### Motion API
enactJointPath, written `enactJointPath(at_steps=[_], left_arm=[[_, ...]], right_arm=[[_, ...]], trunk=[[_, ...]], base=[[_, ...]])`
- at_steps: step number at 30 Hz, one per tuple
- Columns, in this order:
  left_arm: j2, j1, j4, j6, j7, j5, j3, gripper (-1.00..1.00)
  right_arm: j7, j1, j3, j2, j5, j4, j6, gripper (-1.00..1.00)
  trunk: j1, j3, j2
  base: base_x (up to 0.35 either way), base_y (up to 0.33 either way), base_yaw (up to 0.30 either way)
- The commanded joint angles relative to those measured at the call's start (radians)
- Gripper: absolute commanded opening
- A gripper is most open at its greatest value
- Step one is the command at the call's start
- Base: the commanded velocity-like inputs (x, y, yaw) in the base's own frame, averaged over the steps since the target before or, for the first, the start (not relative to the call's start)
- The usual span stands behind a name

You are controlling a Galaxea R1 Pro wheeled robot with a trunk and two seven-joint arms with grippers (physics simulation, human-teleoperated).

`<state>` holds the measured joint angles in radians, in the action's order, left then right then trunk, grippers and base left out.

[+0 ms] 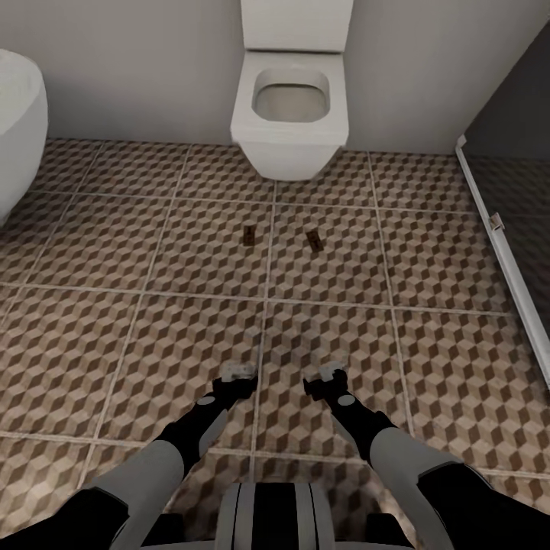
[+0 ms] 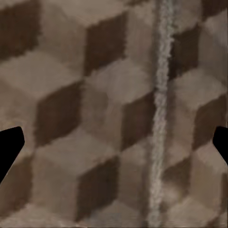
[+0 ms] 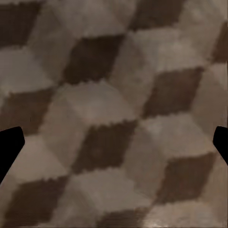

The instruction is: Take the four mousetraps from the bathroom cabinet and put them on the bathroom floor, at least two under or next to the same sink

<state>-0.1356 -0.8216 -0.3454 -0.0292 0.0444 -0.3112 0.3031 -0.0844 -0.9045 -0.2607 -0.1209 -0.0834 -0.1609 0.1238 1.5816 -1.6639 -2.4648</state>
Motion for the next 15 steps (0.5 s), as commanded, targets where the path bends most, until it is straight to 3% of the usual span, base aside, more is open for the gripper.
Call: enactJointPath(at_steps=[1,7,15], left_arm=[[0.001,-0.001,0.000,-0.003,0.005,-0.009,0.008,1.00],[0.001,-0.001,0.000,-0.003,0.005,-0.009,0.008,1.00],[0.001,-0.001,0.000,-0.003,0.005,-0.009,0.008,1.00]], right_arm=[[-0.006,-0.001,-0.002,0.000,-0.009,0.001,0.002,1.00],[-0.006,-0.001,-0.002,0.000,-0.009,0.001,0.002,1.00],[-0.006,0.000,-0.002,0.000,-0.009,0.001,0.002,1.00]], trunk=[[-0.001,0.000,0.000],[-0.001,0.000,0.000],[-0.001,0.000,0.000]], base=[[-0.344,0.000,0.000],[-0.308,0.000,0.000],[-0.088,0.000,0.000]])
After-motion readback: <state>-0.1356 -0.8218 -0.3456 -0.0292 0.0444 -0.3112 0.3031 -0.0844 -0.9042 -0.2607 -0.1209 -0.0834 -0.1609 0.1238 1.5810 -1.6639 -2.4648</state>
